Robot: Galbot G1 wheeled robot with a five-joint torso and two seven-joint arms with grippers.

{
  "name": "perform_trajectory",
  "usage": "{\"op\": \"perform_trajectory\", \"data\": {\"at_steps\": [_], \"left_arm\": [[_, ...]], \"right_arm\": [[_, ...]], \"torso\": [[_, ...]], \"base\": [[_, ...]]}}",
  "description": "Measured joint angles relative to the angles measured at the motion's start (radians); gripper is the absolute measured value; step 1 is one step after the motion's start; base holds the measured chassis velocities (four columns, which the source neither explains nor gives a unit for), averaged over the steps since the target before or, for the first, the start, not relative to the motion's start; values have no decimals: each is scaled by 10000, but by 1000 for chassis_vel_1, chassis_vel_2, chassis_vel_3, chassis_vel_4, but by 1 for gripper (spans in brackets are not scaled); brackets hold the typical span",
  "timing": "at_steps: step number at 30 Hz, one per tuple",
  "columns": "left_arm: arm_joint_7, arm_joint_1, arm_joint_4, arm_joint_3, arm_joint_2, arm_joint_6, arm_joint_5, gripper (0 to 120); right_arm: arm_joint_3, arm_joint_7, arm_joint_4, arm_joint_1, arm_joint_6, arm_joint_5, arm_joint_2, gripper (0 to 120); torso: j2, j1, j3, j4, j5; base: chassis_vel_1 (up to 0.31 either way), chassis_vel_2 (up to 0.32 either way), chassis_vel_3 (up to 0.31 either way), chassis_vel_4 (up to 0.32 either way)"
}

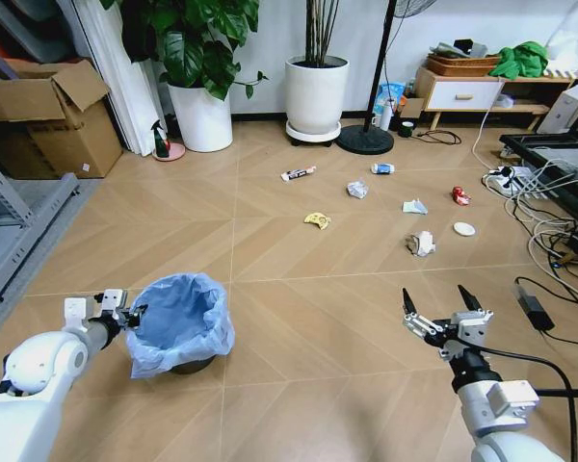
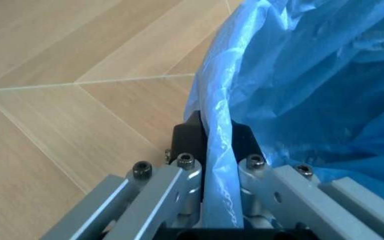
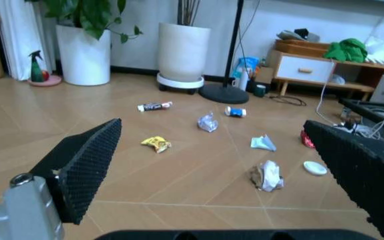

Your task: Pick up the trash bin and place the garbage on the floor into it.

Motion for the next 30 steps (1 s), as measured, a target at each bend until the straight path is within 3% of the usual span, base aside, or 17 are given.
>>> {"op": "perform_trajectory", "data": {"at_steps": [9,15,30], "left_arm": [[-420,769,-1563,-489,-826,-695,-18,1],[-618,1117,-2287,-681,-979,-518,-20,1],[-857,1409,-2674,-504,-1044,-545,-25,1]], "right_arm": [[17,106,53,38,-172,154,-72,100],[-3,108,56,81,-334,165,-157,100],[-3,105,63,67,-357,162,-134,100]], "torso": [[0,0,0,0,-1],[0,0,0,0,1],[0,-2,-1,0,-2]], "base": [[0,0,0,0],[0,0,0,0],[-8,10,8,-8]]}}
